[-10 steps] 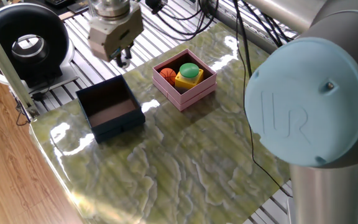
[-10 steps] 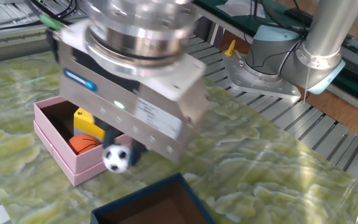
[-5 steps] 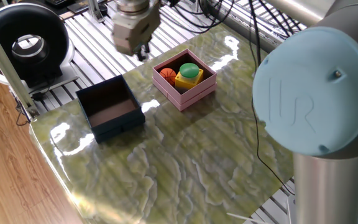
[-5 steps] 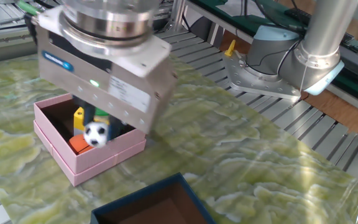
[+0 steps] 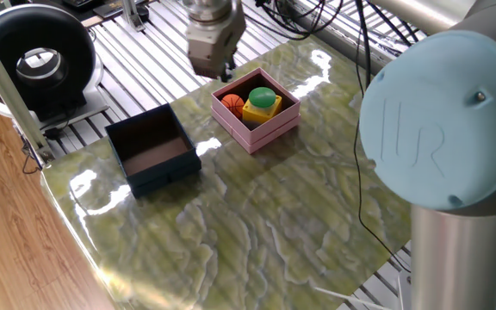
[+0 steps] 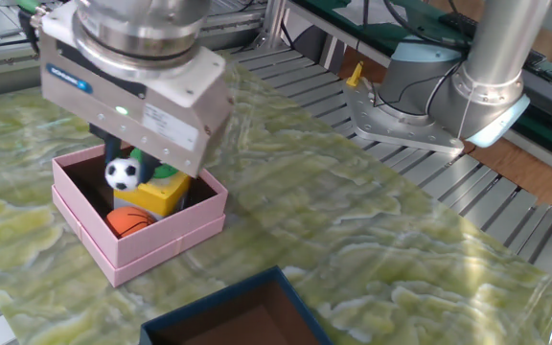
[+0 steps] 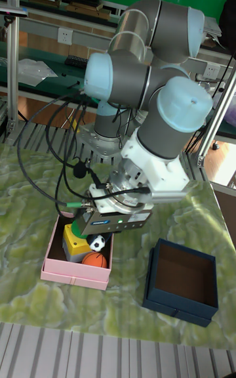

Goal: Move an object from one box to another

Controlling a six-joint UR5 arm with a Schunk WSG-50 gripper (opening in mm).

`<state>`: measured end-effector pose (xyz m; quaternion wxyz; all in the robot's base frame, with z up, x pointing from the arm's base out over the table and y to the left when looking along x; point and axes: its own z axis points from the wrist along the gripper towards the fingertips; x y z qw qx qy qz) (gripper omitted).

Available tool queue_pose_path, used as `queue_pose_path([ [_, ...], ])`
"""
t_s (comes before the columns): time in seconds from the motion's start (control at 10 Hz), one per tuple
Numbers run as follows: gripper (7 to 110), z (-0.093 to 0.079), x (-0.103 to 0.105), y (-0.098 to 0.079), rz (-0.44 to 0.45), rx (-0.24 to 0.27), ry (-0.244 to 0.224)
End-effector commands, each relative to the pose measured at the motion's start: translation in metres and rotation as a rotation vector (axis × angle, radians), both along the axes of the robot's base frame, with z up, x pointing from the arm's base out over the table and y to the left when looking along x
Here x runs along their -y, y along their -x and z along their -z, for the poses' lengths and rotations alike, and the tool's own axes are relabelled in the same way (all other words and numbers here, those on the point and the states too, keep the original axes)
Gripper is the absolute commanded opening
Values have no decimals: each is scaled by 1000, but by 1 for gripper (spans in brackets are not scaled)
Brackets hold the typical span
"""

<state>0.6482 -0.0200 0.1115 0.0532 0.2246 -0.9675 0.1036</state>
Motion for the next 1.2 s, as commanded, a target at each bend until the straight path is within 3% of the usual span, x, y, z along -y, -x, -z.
queue_pose_path([
  [0.0, 7, 25, 3, 4, -16, -8, -2],
  [0.2, 7, 39, -14, 12, 22, -4, 6],
  [0.4, 7, 43, -12, 15, 26, 7, 28],
  [0.8, 7, 36, 1, 11, -1, -2, 34],
  [1.1, 7, 14, 25, 2, -56, -32, 30],
])
